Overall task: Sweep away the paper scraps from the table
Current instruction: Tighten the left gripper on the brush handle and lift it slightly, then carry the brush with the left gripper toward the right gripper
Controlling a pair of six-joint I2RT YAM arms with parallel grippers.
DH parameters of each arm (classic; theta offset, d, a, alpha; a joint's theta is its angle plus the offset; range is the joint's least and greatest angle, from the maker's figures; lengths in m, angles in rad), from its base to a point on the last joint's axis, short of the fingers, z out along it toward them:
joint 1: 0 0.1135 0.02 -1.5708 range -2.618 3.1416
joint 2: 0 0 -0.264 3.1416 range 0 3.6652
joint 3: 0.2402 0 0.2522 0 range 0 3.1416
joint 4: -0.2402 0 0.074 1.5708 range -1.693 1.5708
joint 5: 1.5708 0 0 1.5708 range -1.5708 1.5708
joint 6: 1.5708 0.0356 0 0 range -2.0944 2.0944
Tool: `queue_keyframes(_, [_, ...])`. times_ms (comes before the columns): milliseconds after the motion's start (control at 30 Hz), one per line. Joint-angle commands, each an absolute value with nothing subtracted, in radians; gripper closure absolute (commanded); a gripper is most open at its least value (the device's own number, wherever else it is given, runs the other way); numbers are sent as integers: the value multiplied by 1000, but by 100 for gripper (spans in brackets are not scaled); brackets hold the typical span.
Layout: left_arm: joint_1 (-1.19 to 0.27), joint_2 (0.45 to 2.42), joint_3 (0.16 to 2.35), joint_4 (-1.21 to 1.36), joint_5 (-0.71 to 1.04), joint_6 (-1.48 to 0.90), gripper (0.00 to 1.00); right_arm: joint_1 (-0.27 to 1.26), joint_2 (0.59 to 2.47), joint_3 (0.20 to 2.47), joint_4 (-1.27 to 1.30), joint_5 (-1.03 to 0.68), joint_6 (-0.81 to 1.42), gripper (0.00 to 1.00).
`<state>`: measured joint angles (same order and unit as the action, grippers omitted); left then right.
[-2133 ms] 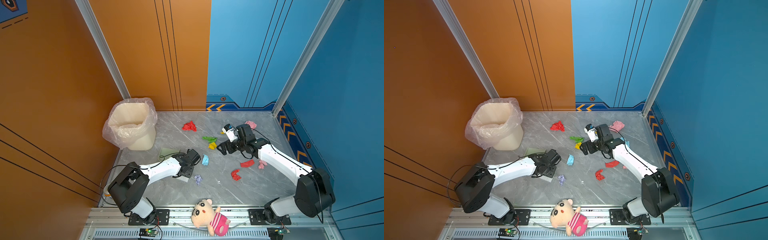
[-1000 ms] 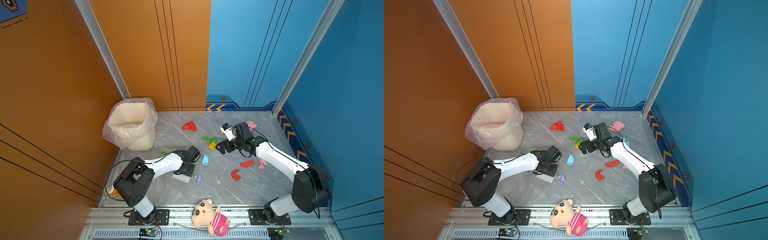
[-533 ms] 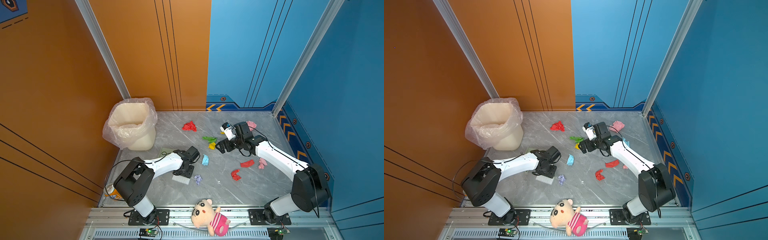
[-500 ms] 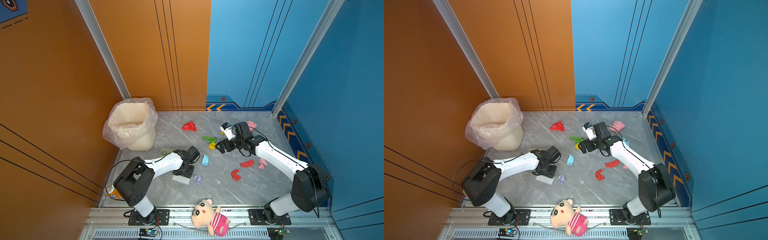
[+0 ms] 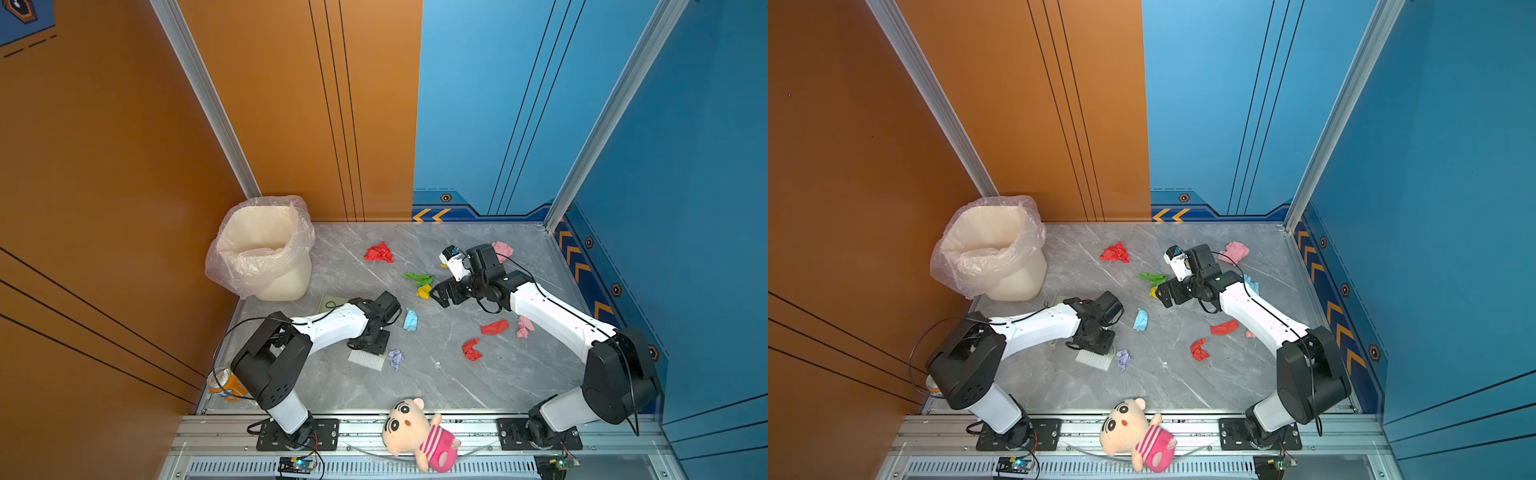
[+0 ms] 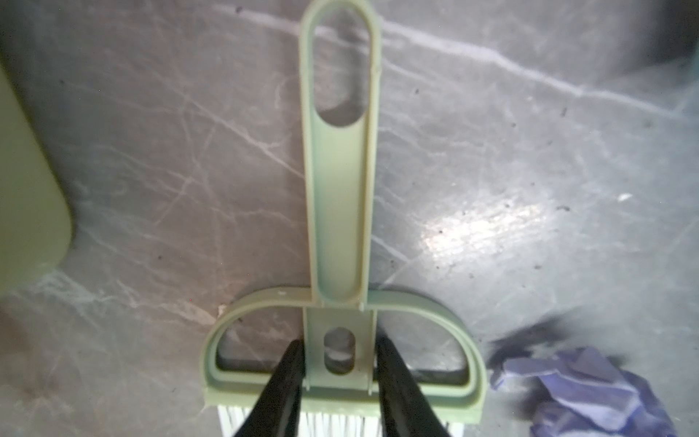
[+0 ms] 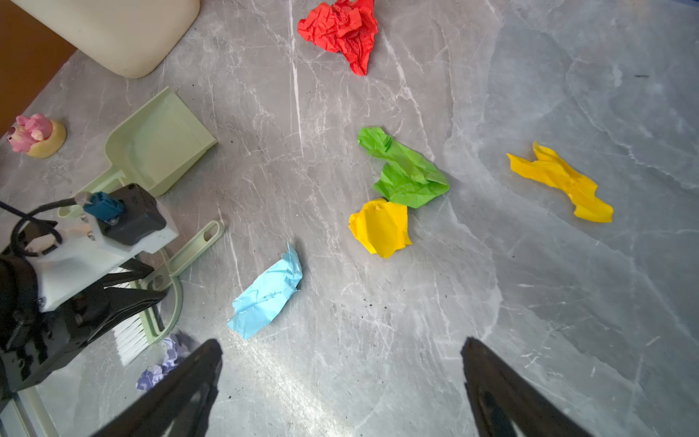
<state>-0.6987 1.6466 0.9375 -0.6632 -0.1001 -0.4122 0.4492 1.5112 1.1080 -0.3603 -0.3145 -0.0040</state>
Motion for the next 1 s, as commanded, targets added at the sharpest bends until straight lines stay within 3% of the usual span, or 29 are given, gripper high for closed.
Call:
queue_keyframes(0, [-702,1681,933,-699,-141,-403,71,456,1505,1126,-399,-315,-17,0])
queue_keyframes(500, [-725,1661,982,-689,-160,-349,84,453,1505,1152,-475,-366,-96,0])
queue_keyframes(967, [-699,1610,1118,-692,-20,-145,93,399,1506,1189,-619,-704,-372,1])
